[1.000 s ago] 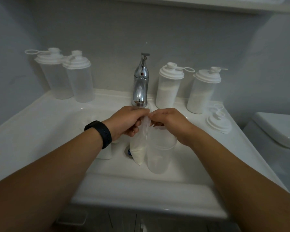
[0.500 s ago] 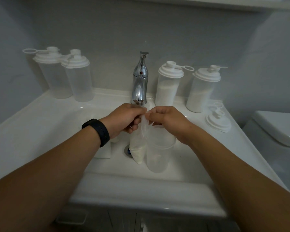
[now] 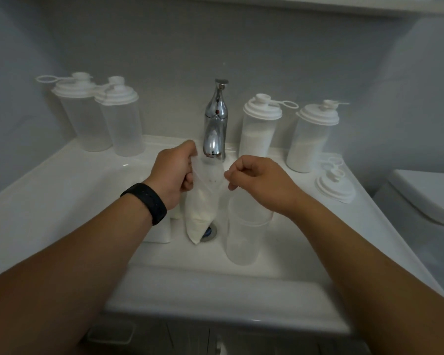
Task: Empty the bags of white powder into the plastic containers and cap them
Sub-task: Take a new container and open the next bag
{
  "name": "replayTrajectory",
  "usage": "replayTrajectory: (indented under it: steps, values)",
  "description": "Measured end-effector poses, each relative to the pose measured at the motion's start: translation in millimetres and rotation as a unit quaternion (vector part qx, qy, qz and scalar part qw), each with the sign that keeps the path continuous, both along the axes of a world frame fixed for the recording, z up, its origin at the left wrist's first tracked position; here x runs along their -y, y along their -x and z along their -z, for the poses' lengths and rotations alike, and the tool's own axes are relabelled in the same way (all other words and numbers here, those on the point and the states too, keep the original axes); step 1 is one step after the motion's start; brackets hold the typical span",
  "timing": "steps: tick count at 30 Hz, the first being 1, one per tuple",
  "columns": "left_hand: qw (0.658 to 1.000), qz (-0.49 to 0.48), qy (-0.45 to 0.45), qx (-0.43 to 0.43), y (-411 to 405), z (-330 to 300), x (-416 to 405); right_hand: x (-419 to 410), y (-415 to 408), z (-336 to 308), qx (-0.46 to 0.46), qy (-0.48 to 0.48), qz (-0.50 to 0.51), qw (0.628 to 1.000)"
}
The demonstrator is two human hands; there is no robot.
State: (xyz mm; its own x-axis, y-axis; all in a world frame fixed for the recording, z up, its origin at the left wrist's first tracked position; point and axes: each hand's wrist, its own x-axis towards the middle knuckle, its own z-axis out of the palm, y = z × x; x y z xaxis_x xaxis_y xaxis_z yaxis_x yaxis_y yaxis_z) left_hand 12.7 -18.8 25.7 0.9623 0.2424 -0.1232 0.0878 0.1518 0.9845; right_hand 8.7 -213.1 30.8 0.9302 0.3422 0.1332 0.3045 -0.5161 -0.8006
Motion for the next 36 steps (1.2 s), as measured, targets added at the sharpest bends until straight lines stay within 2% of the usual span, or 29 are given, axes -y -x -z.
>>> replayTrajectory:
  steps: [2, 5, 7, 9, 16, 18, 23, 27, 33, 34, 36]
  values:
    - [0.998, -0.023, 0.055, -0.003, 2, 0, -1, 0, 4, -2, 0.032, 0.055, -0.014, 0.998]
    - [0.992, -0.050, 0.115, -0.006, 6, -3, 5, -5, 10, -3, 0.142, 0.172, -0.010, 0.975]
    - [0.989, -0.070, 0.132, 0.003, 10, -6, 10, -13, 13, -3, 0.204, 0.187, -0.020, 0.961]
    - [0.988, -0.082, 0.133, 0.015, 13, -10, 13, -19, 15, -1, 0.226, 0.183, -0.029, 0.956]
    - [0.988, -0.083, 0.129, 0.025, 16, -13, 13, -19, 8, 6, 0.256, 0.193, 0.023, 0.947]
    - [0.990, -0.059, 0.127, 0.013, 16, -9, 15, -20, 3, 9, 0.236, 0.191, 0.037, 0.952]
    - [0.992, -0.018, 0.128, 0.000, 16, -5, 18, -12, -11, 8, 0.155, 0.096, 0.094, 0.979]
    - [0.996, -0.007, 0.083, -0.014, 15, -1, 20, -4, -19, 5, 0.113, 0.040, 0.110, 0.987]
    - [0.998, 0.033, -0.008, -0.046, 10, 11, 23, 12, -29, 8, 0.106, 0.041, 0.108, 0.988]
    - [0.998, 0.036, -0.033, -0.046, 7, 15, 22, 15, -30, 8, 0.108, 0.043, 0.104, 0.988]
    - [0.983, 0.059, -0.166, -0.045, 4, 24, 19, 19, -30, 10, 0.105, 0.037, 0.093, 0.989]
